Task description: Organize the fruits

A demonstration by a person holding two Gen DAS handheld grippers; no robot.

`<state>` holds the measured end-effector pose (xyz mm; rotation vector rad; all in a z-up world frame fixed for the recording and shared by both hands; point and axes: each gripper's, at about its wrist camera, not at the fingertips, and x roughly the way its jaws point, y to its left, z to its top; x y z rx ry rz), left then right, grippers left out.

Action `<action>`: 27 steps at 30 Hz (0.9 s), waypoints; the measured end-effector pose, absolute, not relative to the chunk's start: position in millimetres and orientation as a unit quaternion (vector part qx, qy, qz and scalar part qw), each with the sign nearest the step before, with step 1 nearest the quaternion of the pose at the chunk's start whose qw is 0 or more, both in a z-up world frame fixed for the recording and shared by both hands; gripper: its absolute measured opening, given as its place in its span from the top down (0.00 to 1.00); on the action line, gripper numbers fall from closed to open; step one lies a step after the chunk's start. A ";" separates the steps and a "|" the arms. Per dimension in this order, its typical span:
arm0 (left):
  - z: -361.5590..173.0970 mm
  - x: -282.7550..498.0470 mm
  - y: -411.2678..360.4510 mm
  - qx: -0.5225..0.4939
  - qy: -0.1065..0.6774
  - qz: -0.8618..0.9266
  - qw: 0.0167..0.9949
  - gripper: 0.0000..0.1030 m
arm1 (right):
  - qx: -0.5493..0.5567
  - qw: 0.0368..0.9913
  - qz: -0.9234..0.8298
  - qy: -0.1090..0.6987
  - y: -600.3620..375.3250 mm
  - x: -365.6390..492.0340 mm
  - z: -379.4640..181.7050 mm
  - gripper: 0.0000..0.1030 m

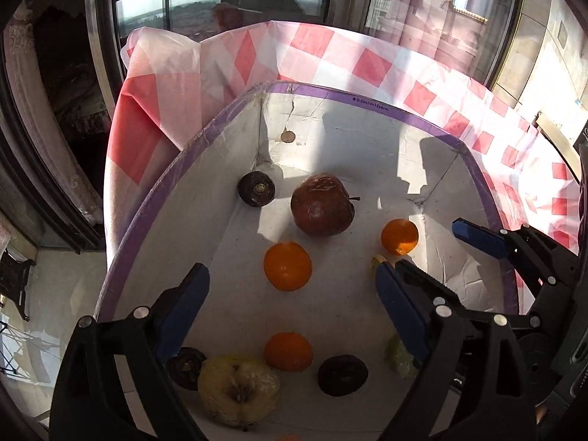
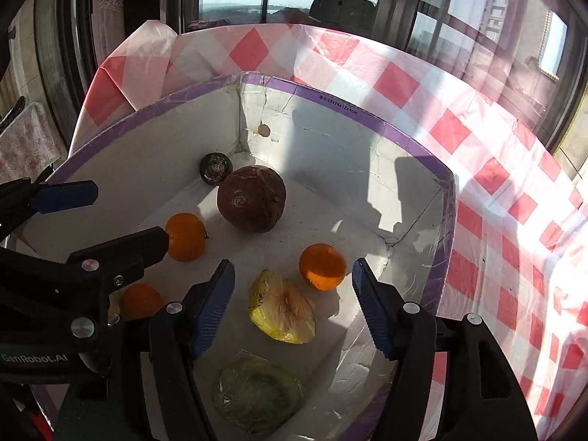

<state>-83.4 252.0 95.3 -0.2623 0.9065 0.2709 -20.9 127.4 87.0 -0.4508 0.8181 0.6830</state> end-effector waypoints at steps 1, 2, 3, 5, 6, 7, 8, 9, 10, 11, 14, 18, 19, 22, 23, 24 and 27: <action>94.3 -83.3 252.0 -0.129 0.436 0.128 0.881 0.10 | -0.214 0.837 0.323 0.387 126.6 -21.3 86.5 0.36; 94.3 -83.2 251.6 -0.129 0.435 0.129 0.882 0.10 | -0.215 0.837 0.322 0.387 126.9 -21.5 86.7 0.36; 95.1 -83.8 251.4 -0.131 0.433 0.128 0.883 0.08 | -0.216 0.837 0.320 0.388 128.4 -20.6 86.9 0.36; 98.8 -86.4 252.0 -0.134 0.425 0.127 0.886 0.02 | -0.219 0.836 0.317 0.389 129.8 -20.5 86.8 0.36; 100.3 -87.6 253.1 -0.136 0.423 0.128 0.886 0.02 | -0.220 0.836 0.316 0.391 130.4 -20.3 86.6 0.36; 100.4 -87.8 254.9 -0.143 0.425 0.127 0.885 0.02 | -0.220 0.835 0.315 0.394 130.4 -20.4 86.5 0.35; 100.0 -87.5 257.2 -0.150 0.430 0.126 0.881 0.02 | -0.221 0.833 0.314 0.398 131.0 -20.7 86.3 0.34; 99.7 -87.2 259.2 -0.155 0.435 0.126 0.878 0.02 | -0.222 0.831 0.314 0.402 131.2 -21.9 85.9 0.32; 99.5 -86.9 260.7 -0.158 0.441 0.123 0.875 0.02 | -0.222 0.829 0.315 0.406 131.1 -23.4 85.7 0.31; 99.0 -86.1 262.0 -0.162 0.446 0.116 0.873 0.02 | -0.222 0.827 0.315 0.409 131.1 -25.7 85.6 0.29; 99.8 -87.9 262.5 -0.184 0.449 0.081 0.871 0.02 | -0.223 0.824 0.312 0.418 131.7 -31.7 84.6 0.24; 101.3 -89.3 255.6 -0.180 0.451 0.068 0.871 0.02 | -0.228 0.822 0.307 0.421 132.9 -35.4 83.8 0.21; 101.2 -89.2 252.3 -0.166 0.455 0.080 0.871 0.02 | -0.229 0.822 0.307 0.421 132.6 -35.3 83.5 0.21; 101.7 -87.4 247.7 -0.139 0.459 0.099 0.872 0.02 | -0.227 0.822 0.306 0.423 131.3 -34.3 83.3 0.21; 101.7 -86.8 248.2 -0.140 0.458 0.098 0.872 0.02 | -0.226 0.822 0.306 0.423 131.0 -34.2 83.4 0.21; 101.1 -86.7 249.5 -0.144 0.458 0.095 0.872 0.02 | -0.226 0.823 0.306 0.422 130.9 -34.2 83.6 0.21; 99.1 -87.4 252.4 -0.153 0.458 0.089 0.871 0.02 | -0.224 0.823 0.306 0.422 130.6 -33.9 83.7 0.21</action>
